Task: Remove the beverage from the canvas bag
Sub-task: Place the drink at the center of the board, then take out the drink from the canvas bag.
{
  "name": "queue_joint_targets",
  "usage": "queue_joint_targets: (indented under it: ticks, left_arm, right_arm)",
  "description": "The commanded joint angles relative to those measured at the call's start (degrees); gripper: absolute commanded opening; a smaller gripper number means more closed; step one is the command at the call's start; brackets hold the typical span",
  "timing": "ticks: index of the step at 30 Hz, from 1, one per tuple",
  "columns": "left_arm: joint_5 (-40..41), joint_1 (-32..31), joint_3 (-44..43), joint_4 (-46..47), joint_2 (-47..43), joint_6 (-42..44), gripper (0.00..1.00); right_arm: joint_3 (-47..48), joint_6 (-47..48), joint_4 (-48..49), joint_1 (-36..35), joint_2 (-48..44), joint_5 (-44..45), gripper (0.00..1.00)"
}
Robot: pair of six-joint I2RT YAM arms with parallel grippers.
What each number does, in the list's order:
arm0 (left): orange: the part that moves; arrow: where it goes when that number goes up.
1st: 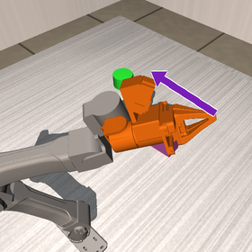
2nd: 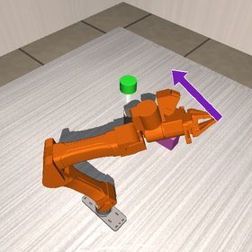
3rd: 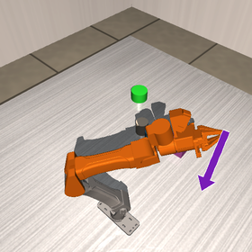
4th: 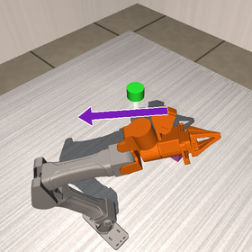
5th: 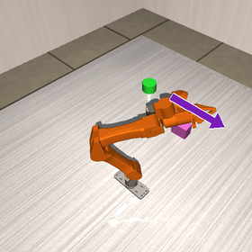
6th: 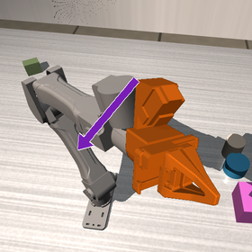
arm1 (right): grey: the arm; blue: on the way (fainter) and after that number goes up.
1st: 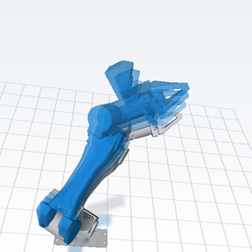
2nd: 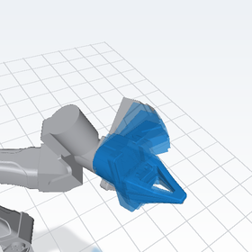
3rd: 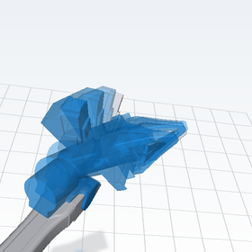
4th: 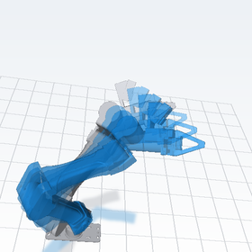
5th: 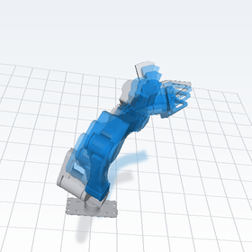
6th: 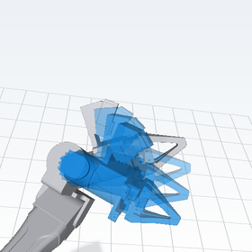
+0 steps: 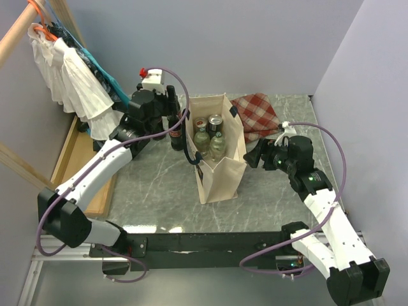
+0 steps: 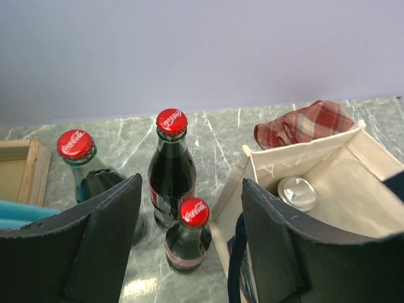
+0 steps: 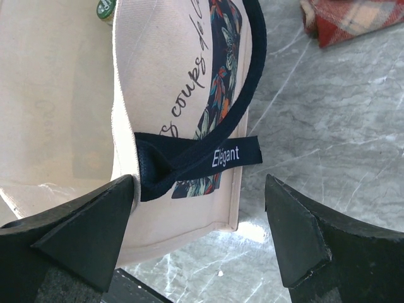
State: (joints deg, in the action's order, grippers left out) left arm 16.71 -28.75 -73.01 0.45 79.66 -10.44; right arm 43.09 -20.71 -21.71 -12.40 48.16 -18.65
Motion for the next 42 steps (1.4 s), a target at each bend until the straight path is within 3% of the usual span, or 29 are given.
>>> queue_joint_targets:
  ticks: [1,15,20,32,42]
  left_arm:
    - [-1.9,-0.3,-3.2,-3.7,-3.5,-0.9,0.70]
    - [-8.5,-0.3,-6.8,-11.3,-6.4,-3.4,0.81]
    - [-10.7,-0.3,-8.0,-14.3,-7.3,-4.1,0.93]
    - [-16.2,-0.3,-9.8,-17.5,-9.0,-4.3,0.99]
    - [-24.1,-0.3,-14.7,-18.3,-6.5,-5.2,0.99]
  right_arm:
    - [2.7,0.8,-1.8,-0.3,-0.9,1.4,0.89]
    - [2.8,0.1,-2.5,-0.3,-2.5,1.5,0.90]
    - [2.3,-0.1,-2.7,-0.3,-3.5,1.8,0.90]
    - [3.9,2.5,-6.1,-0.3,-2.7,-1.1,0.90]
    - [13.7,2.6,-12.4,-0.3,-1.5,1.5,0.90]
